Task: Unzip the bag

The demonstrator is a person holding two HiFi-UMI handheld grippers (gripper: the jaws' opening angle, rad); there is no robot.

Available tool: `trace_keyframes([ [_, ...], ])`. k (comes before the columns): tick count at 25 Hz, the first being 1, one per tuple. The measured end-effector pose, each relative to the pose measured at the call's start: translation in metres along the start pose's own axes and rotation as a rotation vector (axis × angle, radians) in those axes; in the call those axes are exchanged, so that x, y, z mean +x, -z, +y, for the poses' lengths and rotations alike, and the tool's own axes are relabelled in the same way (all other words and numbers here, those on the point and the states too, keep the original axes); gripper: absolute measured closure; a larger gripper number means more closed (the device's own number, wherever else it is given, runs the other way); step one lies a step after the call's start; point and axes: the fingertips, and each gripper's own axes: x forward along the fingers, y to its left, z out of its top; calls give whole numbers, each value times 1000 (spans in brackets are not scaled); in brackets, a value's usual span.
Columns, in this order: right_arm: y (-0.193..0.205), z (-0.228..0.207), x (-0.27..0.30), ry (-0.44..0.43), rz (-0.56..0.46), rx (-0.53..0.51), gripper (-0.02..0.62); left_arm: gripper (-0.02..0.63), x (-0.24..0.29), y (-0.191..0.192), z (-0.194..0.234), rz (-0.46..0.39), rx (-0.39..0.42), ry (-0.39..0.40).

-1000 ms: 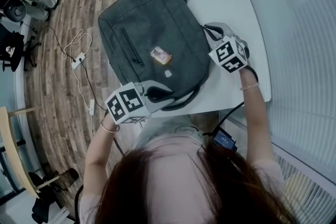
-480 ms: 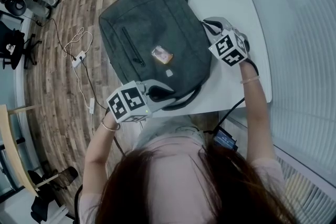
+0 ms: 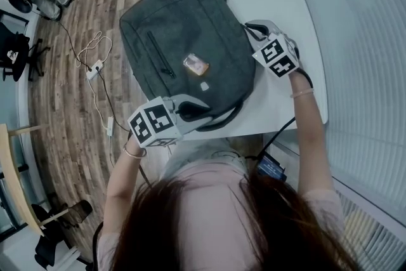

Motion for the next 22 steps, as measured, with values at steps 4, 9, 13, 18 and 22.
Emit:
trace_keyframes([
  [4,6,0,-1,14,1,51,560,543,0,0,0,-26,12,-5],
  [9,12,1,-9,32,6,90,543,541,0,-1,-3,-33,26,-12],
  [13,11,1,-21,56,-5,159,537,537,-1,-4,-3,-42,50,-44],
  [18,-1,1,-43,110,-36,204,538,525,-7,-11,-3,-72,75,-100],
  [22,-17,5,-62,145,-86,240,537,518,-16,-11,-1,-76,84,-162],
])
